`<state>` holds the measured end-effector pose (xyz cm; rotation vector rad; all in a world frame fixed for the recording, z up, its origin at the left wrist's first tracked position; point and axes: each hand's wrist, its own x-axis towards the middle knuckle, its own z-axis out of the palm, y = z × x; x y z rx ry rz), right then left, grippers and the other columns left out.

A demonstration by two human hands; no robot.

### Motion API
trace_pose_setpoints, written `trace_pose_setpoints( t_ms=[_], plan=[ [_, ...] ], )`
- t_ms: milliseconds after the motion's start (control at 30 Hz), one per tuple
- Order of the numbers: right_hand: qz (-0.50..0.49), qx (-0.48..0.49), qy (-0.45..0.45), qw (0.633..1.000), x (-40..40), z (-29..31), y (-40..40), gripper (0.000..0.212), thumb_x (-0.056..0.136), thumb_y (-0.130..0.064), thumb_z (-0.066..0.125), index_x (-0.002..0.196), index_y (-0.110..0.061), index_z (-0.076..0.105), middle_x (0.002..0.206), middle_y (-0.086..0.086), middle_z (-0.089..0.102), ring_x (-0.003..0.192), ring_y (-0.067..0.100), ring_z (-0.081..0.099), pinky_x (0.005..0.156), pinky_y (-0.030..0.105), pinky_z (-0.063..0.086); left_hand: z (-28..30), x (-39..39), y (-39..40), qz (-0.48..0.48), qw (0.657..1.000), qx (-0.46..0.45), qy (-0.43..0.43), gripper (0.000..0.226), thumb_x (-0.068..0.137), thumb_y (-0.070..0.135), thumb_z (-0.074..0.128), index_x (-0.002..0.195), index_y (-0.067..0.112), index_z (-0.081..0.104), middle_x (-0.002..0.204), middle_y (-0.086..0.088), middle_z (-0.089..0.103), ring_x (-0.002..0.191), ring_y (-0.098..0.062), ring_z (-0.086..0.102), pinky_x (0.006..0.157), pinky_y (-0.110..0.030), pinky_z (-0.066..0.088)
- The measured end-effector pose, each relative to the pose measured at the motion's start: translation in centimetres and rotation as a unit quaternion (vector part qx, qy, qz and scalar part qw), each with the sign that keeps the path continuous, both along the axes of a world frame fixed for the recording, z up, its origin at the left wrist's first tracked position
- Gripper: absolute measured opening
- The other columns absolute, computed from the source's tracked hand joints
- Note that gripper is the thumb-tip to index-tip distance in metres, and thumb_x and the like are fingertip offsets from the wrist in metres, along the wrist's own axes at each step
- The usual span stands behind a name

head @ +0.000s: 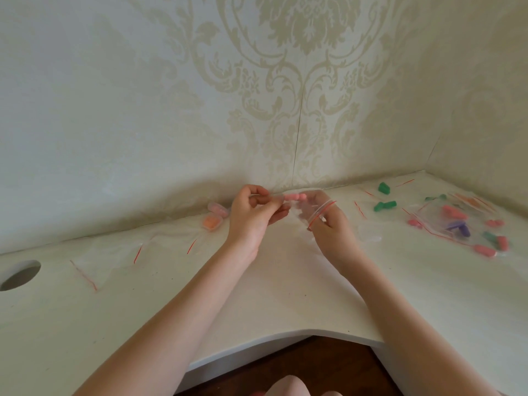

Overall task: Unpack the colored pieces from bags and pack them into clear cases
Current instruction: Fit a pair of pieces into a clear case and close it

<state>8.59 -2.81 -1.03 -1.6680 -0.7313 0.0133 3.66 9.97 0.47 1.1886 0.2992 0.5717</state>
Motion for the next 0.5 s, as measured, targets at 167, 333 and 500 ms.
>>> trace_pose_setpoints(
  t_ms=[167, 333, 500],
  plan=[
    [0.015, -0.013, -0.007, 1.000, -0.17, -0.05, 0.14, 0.023, 0.100, -0.016, 0.044, 0.097, -0.031, 0.062, 0.097, -0.016, 0.064, 0.095, -0.006, 0.058, 0.081, 0.012, 0.042, -0.80, -0.12, -0.39, 0.058, 0.978, 0.202, 0.012, 0.034, 0.067, 0.015, 0.082, 0.077, 0.015, 0.049, 0.068, -0.001, 0.059, 0.061, -0.018, 0.063, 0.064, -0.028, 0.051],
    [0.018, -0.031, -0.046, 0.998, -0.30, -0.41, 0.29, 0.017, 0.098, -0.025, 0.050, 0.106, -0.021, 0.065, 0.099, -0.011, 0.067, 0.097, 0.004, 0.061, 0.082, 0.021, 0.048, -0.97, -0.24, -0.83, 0.103, 0.940, 0.326, -0.010, 0.032, 0.074, 0.004, 0.074, 0.071, 0.022, 0.048, 0.064, 0.005, 0.057, 0.058, -0.002, 0.052, 0.057, -0.011, 0.041],
    [-0.039, -0.010, -0.050, 0.998, -0.29, -0.04, 0.13, 0.012, 0.095, -0.022, 0.056, 0.094, -0.027, 0.067, 0.086, -0.017, 0.067, 0.084, -0.007, 0.058, 0.066, 0.011, 0.043, -1.06, -0.07, -0.89, 0.084, 0.946, 0.313, -0.001, 0.027, 0.074, 0.001, 0.068, 0.071, 0.020, 0.050, 0.064, 0.002, 0.057, 0.060, -0.008, 0.055, 0.058, -0.015, 0.041]
  ],
)
